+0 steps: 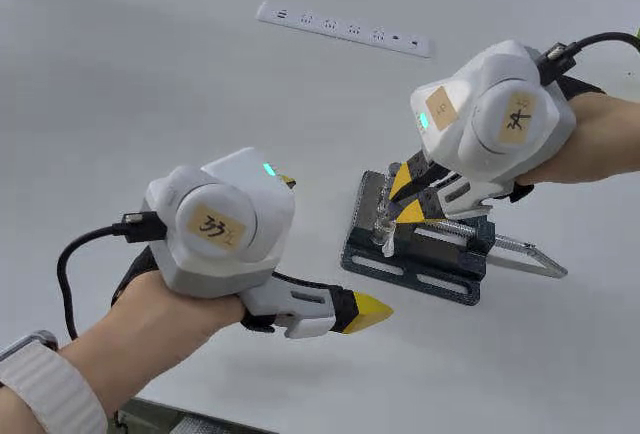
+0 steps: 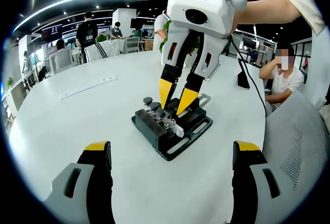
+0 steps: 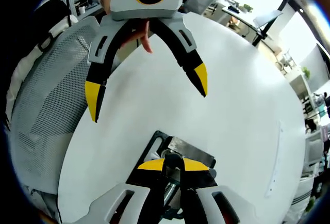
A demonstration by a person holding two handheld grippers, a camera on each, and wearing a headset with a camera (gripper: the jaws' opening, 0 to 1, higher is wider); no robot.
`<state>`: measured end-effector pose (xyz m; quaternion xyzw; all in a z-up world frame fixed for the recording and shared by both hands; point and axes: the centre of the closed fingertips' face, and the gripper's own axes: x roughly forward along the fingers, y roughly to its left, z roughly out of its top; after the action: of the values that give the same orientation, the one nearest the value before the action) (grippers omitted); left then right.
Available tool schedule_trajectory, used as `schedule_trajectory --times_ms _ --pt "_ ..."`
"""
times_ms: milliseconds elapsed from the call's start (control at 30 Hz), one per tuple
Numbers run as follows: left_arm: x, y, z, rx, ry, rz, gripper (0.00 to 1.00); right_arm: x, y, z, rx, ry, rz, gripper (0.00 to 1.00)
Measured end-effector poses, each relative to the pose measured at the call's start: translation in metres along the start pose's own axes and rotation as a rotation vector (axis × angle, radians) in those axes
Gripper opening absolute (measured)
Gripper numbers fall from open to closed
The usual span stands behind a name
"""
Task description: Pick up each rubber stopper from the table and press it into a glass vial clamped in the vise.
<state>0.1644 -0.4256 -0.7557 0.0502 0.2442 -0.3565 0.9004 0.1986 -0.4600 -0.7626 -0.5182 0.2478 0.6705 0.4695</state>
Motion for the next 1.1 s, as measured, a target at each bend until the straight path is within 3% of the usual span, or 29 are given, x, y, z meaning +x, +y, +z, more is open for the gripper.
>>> schedule_trajectory --times_ms 400,1100 --pt "-0.0002 0.0008 -0.0045 -0.027 0.0 -0.004 0.95 0.006 0.0016 -0.0009 -0.056 0.023 -0.003 0.05" --pt "0.0009 0.0015 -0.0089 -0.05 -0.004 -0.011 0.93 0.0076 0.004 0.0003 -0.071 0.032 0.01 0.05"
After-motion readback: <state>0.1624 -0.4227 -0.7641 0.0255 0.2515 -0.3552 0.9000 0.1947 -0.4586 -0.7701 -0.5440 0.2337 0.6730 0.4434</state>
